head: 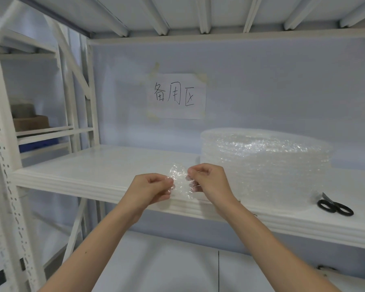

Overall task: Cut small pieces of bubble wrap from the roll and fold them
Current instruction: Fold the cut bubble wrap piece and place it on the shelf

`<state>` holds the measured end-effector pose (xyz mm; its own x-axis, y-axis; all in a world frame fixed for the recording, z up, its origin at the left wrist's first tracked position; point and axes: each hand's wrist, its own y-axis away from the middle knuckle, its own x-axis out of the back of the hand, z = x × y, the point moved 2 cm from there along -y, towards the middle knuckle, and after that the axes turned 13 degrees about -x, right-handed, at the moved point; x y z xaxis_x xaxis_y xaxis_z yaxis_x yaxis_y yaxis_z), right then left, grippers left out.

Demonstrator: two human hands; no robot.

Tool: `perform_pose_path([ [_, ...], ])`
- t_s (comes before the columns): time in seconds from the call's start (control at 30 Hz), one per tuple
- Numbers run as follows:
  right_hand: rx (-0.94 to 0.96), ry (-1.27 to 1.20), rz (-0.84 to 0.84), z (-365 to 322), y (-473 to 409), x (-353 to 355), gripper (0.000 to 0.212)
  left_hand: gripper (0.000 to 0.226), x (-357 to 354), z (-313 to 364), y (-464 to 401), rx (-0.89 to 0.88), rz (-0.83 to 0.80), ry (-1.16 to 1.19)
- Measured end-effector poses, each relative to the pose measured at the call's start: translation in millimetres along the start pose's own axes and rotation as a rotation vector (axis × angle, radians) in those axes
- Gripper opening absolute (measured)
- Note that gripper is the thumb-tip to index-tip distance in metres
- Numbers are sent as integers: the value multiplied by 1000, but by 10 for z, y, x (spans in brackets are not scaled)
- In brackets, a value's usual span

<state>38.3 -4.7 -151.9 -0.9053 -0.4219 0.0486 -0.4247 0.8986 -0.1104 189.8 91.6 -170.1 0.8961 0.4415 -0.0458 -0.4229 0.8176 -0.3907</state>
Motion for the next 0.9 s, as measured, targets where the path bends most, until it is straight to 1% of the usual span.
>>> perform_pose_path([
  [0.13,10,53,20,10,-171,-173,9,13,173,-40,-68,9,52,-70],
  [0.23,21,176,13,23,-348,-292,11,11,323,-25,-170,-16,97,-187],
  [0.37,25,357,23,89,-640,-505,11,5,540,-43,-368,-73,144,-500],
  [0.47,23,511,61,191,-831,-689,12,8,706,-140,-512,-30,161,-732],
  [0.57,25,675,100,255,-928,-860,15,16,852,-245,-588,31,199,-893],
  [0.67,106,829,114,253,-980,-985,16,17,932,-325,-627,23,246,-963],
  [0.73,156,894,110,245,-977,-1024,20,17,934,-350,-636,2,262,-981],
  [0.83,214,894,119,260,-957,-1011,31,21,910,-358,-618,-14,278,-1015],
  [0.9,241,867,121,239,-894,-989,33,27,908,-347,-604,-15,292,-1011],
])
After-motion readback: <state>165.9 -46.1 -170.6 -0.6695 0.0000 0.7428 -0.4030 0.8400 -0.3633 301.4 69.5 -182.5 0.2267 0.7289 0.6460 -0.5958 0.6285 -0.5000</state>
